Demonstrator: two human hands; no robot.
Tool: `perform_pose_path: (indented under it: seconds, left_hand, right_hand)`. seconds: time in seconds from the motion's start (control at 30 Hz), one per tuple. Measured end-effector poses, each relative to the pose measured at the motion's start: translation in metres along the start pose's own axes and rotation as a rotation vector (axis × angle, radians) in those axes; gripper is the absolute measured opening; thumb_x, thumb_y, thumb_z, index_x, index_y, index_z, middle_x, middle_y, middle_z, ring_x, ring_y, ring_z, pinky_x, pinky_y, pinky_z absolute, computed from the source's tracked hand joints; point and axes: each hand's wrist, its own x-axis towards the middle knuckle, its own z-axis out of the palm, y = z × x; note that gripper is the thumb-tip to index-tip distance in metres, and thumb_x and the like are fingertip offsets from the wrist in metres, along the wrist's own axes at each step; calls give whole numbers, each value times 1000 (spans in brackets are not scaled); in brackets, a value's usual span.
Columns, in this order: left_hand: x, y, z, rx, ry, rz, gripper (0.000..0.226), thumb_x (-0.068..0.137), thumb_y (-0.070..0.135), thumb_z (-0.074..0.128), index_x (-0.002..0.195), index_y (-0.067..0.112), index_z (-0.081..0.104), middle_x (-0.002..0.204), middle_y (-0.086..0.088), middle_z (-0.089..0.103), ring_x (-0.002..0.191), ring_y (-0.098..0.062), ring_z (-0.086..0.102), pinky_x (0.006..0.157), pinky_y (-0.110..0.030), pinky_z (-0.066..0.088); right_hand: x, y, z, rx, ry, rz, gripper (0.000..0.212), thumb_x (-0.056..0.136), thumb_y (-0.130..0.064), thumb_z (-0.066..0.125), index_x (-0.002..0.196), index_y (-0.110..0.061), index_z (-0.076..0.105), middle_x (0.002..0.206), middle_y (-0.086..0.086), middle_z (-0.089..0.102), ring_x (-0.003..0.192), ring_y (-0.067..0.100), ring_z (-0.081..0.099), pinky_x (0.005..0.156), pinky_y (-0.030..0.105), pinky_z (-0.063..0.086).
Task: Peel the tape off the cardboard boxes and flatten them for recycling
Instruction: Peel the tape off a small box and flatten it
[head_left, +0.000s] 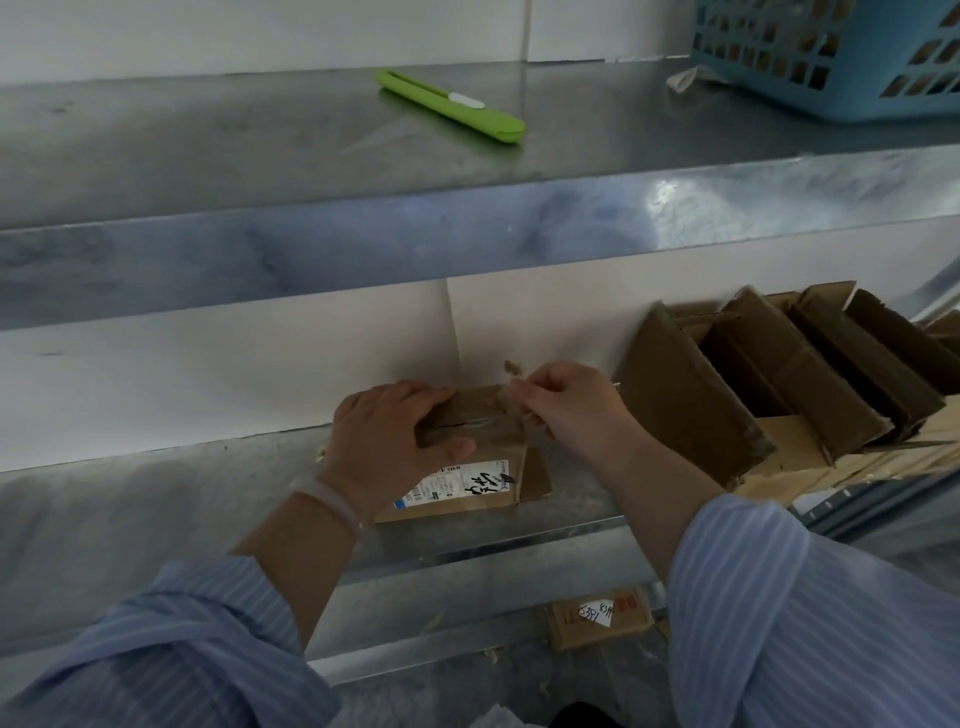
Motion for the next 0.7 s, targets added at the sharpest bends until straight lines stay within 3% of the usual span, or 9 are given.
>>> perform_pose_path:
  seconds: [0.1, 0.2, 0.3, 0.4, 0.53, 0.63, 0.7]
  left_hand:
    - [0, 0, -1, 3, -8, 6, 85, 66, 87, 24, 134, 42, 47, 130, 16, 53, 119, -12, 49, 99, -33, 30]
    - [0, -1, -1, 5, -8, 15, 85, 67, 87, 23, 134, 41, 47, 129, 16, 53, 118, -11, 50, 99, -34, 31]
    - [0, -1, -1, 0, 3, 25, 85, 67, 87, 25, 133, 40, 49, 127, 16, 55, 116, -12, 51, 97, -33, 32]
    - [1, -1, -1, -1, -3, 34, 84, 69, 88, 25, 133, 39, 49, 126, 16, 55, 114, -11, 52, 96, -34, 33]
    - [1, -2, 1, -16, -8, 28, 82, 70, 88, 26, 134, 41, 47, 127, 18, 54, 115, -10, 50, 99, -36, 34]
    - [1, -3, 2, -7, -10, 26, 81, 71, 88, 28, 135, 42, 46, 128, 18, 53, 116, -10, 49, 98, -36, 33]
    - [2, -3, 2, -6, -11, 24, 82, 70, 88, 27, 136, 42, 45, 129, 17, 53, 117, -11, 49, 99, -36, 33]
  right_hand:
    - [7, 8, 7, -92, 48, 44, 22, 77, -36, 78, 76, -16, 69, 71, 3, 71, 70, 19, 67, 71, 36, 58]
    - [7, 14, 10, 53, 78, 110, 26, 74, -29, 82, 84, -19, 61, 75, 8, 69, 62, 19, 68, 54, 33, 59]
    - [5, 20, 10, 148, 63, 140, 40, 74, -25, 82, 99, -25, 51, 86, 4, 62, 72, 20, 69, 47, 24, 54]
    - [4, 26, 11, 190, 113, 106, 23, 77, -20, 80, 85, -23, 58, 87, 3, 66, 73, 16, 69, 50, 22, 55]
    - [0, 40, 13, 313, 194, 73, 21, 85, -12, 72, 90, -29, 59, 86, 1, 70, 70, 12, 71, 54, 23, 56]
    - [-1, 47, 20, 184, 238, 39, 18, 88, -12, 65, 83, -29, 67, 84, -7, 71, 78, 12, 70, 66, 28, 59]
    - [-4, 48, 25, 69, 239, -21, 19, 90, -16, 58, 87, -31, 70, 84, -14, 70, 79, 6, 67, 69, 21, 54]
